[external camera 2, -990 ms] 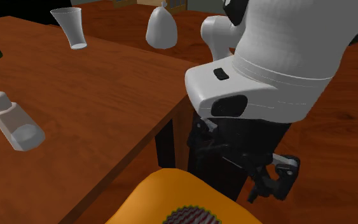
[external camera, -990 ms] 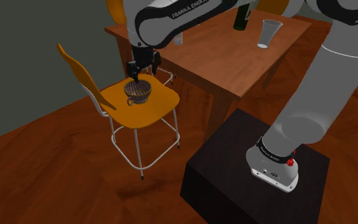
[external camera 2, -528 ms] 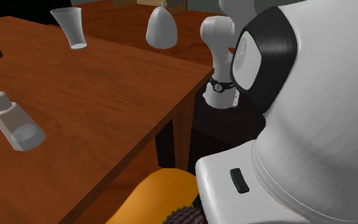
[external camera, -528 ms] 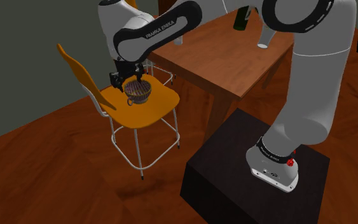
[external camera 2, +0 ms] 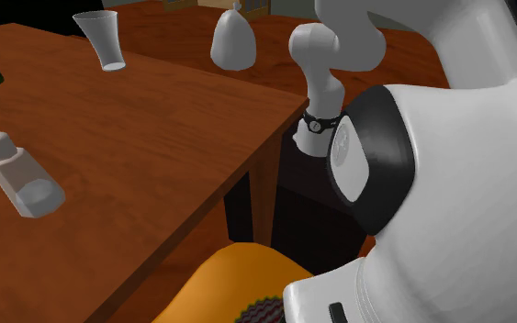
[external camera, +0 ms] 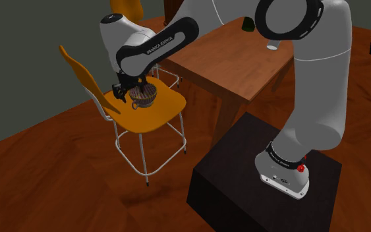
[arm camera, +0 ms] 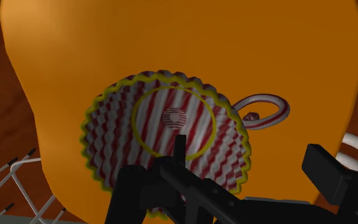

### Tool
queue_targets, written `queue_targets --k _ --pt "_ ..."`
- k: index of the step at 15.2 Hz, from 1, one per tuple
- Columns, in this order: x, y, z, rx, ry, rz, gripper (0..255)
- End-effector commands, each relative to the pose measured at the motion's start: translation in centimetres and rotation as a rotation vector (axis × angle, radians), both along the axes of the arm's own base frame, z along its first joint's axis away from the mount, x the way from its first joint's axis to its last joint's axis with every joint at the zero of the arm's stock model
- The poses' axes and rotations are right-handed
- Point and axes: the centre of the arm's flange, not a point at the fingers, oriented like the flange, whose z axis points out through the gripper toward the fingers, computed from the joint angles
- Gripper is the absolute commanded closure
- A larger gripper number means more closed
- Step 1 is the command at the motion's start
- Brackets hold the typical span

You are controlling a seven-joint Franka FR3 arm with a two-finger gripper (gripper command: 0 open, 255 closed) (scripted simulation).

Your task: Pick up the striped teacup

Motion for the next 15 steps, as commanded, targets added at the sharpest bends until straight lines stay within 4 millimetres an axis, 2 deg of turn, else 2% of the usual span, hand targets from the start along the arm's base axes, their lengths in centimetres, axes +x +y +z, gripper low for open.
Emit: queue_targets --k 1,2,3,12,15 --pt "0.0 0.0 -0.9 0.0 0.0 0.0 0" --pt "0.0 0.0 -0.9 0.0 0.0 0.0 0" --pt "0.0 0.0 -0.8 0.0 0.0 0.0 255" --pt "0.0 0.0 -0.9 0.0 0.0 0.0 255" --pt "0.0 0.0 0.7 0.0 0.0 0.0 255"
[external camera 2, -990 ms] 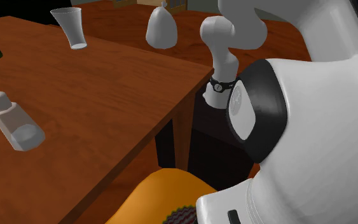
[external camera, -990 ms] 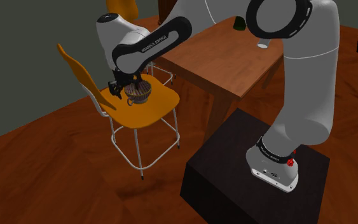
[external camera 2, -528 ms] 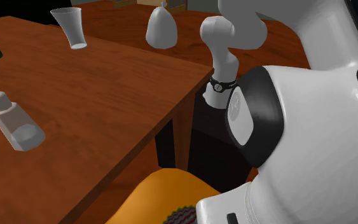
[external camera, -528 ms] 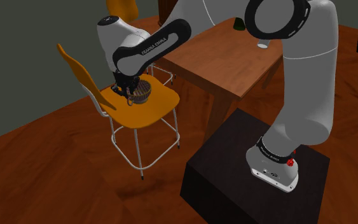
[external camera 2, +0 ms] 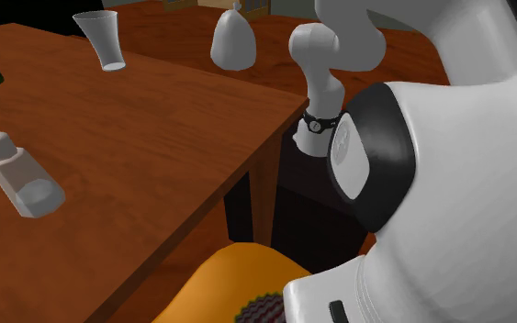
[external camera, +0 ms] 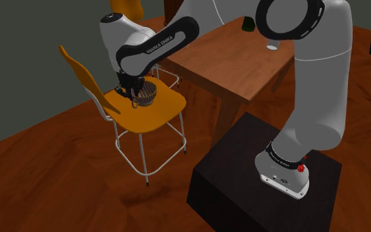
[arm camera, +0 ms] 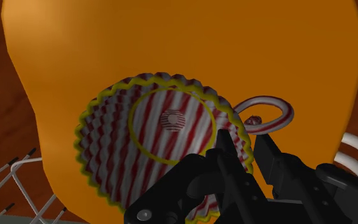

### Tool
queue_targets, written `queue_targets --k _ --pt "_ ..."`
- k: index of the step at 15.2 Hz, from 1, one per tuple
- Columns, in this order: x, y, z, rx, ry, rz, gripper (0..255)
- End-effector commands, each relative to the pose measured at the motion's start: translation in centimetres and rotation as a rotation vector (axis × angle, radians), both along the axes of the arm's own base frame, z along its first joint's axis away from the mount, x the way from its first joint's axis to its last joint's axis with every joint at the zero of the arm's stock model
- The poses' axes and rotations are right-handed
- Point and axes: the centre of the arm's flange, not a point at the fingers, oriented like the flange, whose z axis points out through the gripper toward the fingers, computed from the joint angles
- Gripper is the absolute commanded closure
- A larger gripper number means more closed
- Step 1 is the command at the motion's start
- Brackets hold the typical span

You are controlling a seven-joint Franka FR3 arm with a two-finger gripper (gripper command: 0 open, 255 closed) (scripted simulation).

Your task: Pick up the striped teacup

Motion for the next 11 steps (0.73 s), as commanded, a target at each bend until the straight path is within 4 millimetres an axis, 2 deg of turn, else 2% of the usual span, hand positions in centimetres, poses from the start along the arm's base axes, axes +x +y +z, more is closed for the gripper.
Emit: queue_targets --k 1,11 --pt "0.0 0.0 1.0 0.0 0.0 0.0 255" --pt "0.0 0.0 6.3 0.0 0.0 0.0 255"
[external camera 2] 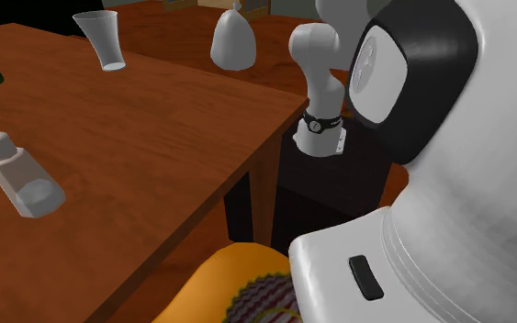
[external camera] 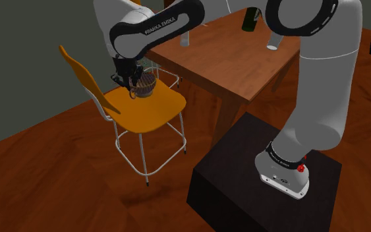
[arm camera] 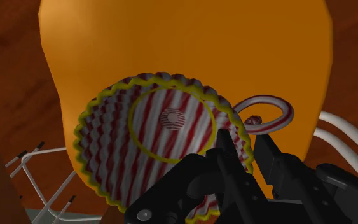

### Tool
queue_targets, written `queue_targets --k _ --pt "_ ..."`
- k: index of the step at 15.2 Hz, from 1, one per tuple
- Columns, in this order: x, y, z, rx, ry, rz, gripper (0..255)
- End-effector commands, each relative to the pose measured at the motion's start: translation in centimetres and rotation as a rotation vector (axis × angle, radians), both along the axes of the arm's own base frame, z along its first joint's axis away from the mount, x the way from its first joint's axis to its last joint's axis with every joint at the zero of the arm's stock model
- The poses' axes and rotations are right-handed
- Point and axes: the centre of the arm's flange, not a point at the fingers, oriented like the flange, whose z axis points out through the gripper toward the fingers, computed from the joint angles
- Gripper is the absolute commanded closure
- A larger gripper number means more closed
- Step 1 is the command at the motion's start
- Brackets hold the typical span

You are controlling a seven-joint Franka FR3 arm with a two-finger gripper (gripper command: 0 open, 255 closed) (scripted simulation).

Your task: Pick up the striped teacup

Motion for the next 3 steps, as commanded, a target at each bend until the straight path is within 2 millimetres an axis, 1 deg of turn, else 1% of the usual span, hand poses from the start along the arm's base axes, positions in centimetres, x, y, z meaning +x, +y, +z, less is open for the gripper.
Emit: queue_targets --k 1,3 --pt "0.04 0.01 1.15 0.0 0.0 0.0 255" --pt "0.04 0.01 1.24 0.0 0.0 0.0 255"
